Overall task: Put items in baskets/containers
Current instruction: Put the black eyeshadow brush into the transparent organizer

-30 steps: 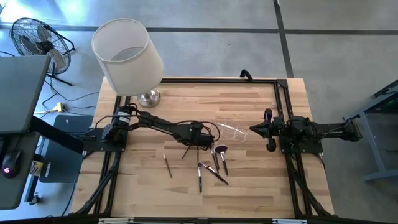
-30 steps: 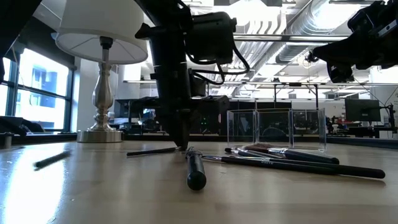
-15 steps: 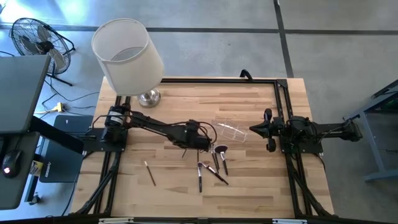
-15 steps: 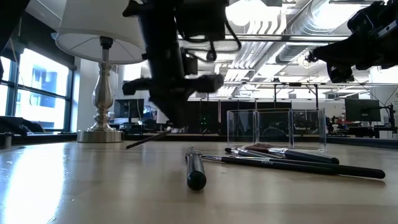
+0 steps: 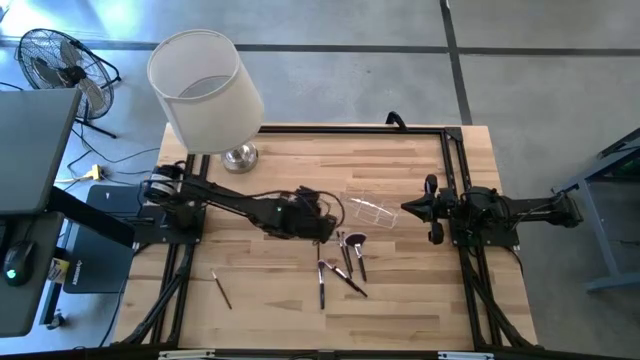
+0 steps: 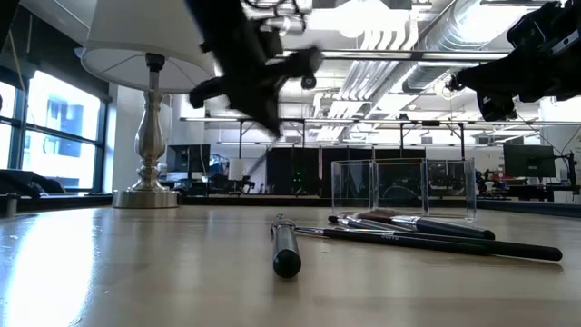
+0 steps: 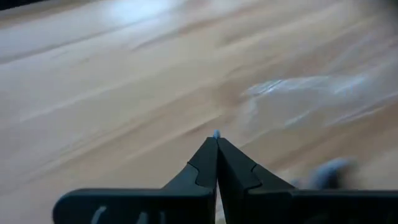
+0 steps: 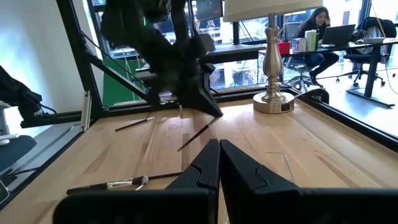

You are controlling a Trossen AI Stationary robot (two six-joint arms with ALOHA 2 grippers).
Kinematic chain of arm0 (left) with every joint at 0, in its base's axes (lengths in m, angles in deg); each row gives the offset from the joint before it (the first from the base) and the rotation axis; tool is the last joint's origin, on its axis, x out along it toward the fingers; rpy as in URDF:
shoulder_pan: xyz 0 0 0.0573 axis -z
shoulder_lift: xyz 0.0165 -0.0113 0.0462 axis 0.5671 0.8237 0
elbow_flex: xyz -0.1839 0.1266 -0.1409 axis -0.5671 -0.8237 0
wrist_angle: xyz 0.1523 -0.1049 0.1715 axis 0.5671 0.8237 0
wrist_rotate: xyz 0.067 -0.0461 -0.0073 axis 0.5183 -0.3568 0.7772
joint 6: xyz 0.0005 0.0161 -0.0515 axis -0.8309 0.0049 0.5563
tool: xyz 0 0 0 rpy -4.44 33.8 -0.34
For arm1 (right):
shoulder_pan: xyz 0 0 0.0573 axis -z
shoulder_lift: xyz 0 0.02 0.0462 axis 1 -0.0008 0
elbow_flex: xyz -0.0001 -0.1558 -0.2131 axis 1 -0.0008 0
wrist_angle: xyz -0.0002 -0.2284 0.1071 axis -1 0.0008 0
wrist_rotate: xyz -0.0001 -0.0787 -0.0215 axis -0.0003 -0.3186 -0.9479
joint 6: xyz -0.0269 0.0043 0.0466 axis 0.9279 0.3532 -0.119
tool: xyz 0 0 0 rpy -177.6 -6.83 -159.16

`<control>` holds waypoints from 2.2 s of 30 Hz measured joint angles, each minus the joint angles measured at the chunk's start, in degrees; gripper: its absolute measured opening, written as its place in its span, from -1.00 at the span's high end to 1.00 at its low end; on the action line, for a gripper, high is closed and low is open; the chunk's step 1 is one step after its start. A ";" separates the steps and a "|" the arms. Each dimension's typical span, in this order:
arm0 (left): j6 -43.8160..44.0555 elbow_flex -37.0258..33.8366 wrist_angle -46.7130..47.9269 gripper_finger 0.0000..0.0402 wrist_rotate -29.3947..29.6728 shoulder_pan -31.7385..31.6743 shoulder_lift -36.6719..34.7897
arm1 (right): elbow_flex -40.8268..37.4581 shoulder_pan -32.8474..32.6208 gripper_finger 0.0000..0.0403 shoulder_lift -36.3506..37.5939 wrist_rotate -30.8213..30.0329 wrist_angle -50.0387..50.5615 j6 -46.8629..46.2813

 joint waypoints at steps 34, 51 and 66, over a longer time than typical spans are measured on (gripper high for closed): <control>-45.55 -13.28 -64.30 1.00 -25.30 -14.68 -2.32 | -0.01 -0.01 0.98 -1.83 0.15 0.04 0.00; -48.01 -13.30 -59.93 1.00 -27.34 -15.02 -0.03 | -0.01 -0.01 0.98 -1.84 0.17 0.03 0.00; -51.12 -13.30 -55.88 1.00 -27.27 -15.02 -0.03 | -0.02 0.01 0.98 -1.84 0.17 0.01 0.00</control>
